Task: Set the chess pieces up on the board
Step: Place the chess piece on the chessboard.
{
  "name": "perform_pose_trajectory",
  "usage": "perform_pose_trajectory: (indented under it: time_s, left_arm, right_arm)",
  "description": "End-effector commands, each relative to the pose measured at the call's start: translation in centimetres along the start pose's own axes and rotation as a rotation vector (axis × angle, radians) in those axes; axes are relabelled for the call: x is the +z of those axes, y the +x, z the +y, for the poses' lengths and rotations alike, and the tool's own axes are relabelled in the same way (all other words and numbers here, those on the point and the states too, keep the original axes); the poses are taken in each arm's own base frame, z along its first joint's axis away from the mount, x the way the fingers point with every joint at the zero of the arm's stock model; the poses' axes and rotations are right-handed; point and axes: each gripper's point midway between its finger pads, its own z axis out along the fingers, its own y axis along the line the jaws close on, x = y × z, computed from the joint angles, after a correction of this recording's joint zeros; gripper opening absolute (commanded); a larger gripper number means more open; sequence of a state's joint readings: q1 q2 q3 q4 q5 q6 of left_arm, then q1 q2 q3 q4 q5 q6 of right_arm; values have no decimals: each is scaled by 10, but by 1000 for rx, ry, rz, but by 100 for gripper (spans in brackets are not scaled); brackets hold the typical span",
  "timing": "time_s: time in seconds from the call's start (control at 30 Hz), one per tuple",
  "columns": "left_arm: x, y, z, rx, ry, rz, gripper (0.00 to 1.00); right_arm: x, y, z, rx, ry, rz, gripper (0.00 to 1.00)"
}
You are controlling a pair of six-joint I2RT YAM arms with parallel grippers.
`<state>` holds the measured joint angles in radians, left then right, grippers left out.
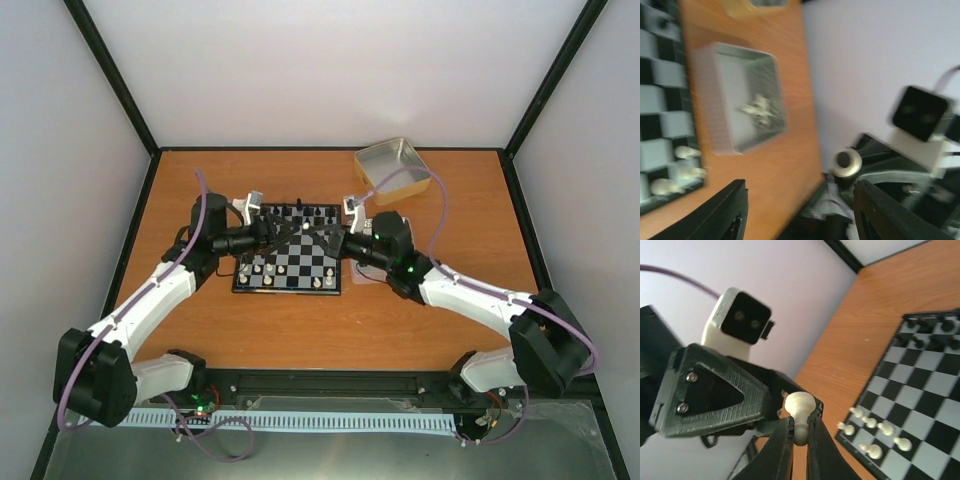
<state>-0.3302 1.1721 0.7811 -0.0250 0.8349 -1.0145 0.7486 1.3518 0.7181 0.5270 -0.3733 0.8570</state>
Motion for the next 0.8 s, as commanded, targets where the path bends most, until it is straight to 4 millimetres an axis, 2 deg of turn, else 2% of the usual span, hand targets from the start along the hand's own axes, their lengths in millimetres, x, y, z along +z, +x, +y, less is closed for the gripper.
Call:
perform_pose_trajectory:
  time_s: [0.0,0.13,0.23,0.33,0.43,0.53,0.77]
  left_arm:
    - [-28,-32,32,166,-303,-205,62]
    - [-77,-58,51,287,-578,-427,72]
    - [-107,-67,48,371,-701,-523,77]
    - [-128,-71,43,426,-774,-583,79]
    - [-137,-72,43,457,-801,-614,81]
    - [-138,-71,46,463,-807,-618,81]
    - [-137,-67,49,468,-804,-613,82]
  right_arm:
    - [5,20,-46,-95,314,204,3]
    - [4,41,-80,-119,523,389,3]
    - [8,55,-90,-147,611,494,3]
    - [17,70,-97,-196,677,598,3]
    - [32,86,-99,-245,709,695,3]
    - [45,100,-100,-269,722,755,3]
    - [60,122,-110,-286,751,844,5]
